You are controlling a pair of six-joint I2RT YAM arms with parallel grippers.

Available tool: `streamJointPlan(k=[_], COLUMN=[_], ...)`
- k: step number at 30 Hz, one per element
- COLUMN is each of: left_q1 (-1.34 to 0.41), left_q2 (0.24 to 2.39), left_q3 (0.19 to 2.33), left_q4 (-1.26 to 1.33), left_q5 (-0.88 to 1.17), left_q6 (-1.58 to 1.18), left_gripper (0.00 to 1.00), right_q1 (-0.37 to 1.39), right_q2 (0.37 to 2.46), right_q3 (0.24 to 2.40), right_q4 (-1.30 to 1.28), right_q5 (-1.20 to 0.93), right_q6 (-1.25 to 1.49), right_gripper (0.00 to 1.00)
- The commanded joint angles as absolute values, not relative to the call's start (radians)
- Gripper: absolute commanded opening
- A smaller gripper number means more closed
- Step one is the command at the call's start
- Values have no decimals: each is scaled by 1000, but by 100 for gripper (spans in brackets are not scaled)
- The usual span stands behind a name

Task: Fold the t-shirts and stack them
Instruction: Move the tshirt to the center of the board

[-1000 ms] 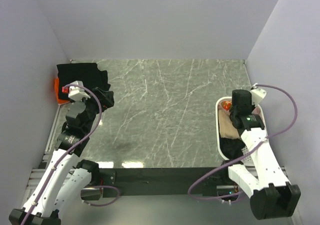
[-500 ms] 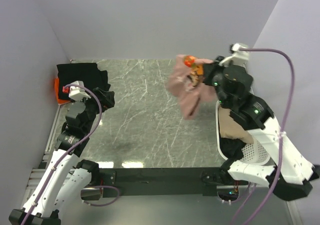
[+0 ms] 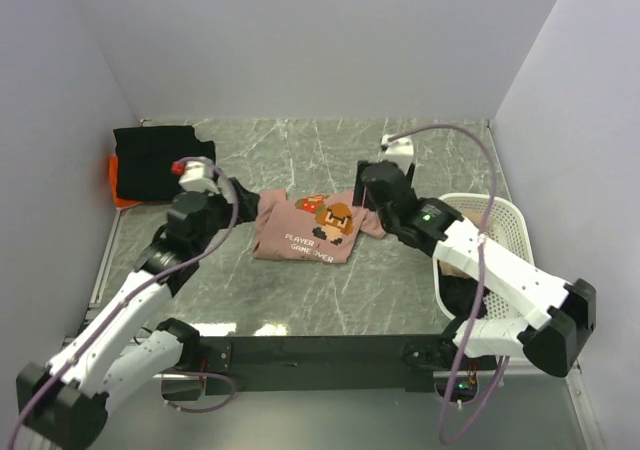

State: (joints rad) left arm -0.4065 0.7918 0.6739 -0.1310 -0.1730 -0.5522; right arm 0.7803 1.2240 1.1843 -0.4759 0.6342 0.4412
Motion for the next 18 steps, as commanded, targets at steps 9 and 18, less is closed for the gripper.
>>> streamJointPlan(k=[9, 18], left_q1=[-649, -886], left_q2=[1067, 1360], left_q3=[726, 822], left_q4=[-28, 61], left_q5=[-160, -244], left_q6=[-531, -558], left_gripper=[94, 94], right_q1=[718, 569], right_q2=[1383, 1495], right_q3=[947, 885], right_q4=[-365, -230], right_q5=[514, 344], right_q6=[594, 577], right_gripper=[74, 72])
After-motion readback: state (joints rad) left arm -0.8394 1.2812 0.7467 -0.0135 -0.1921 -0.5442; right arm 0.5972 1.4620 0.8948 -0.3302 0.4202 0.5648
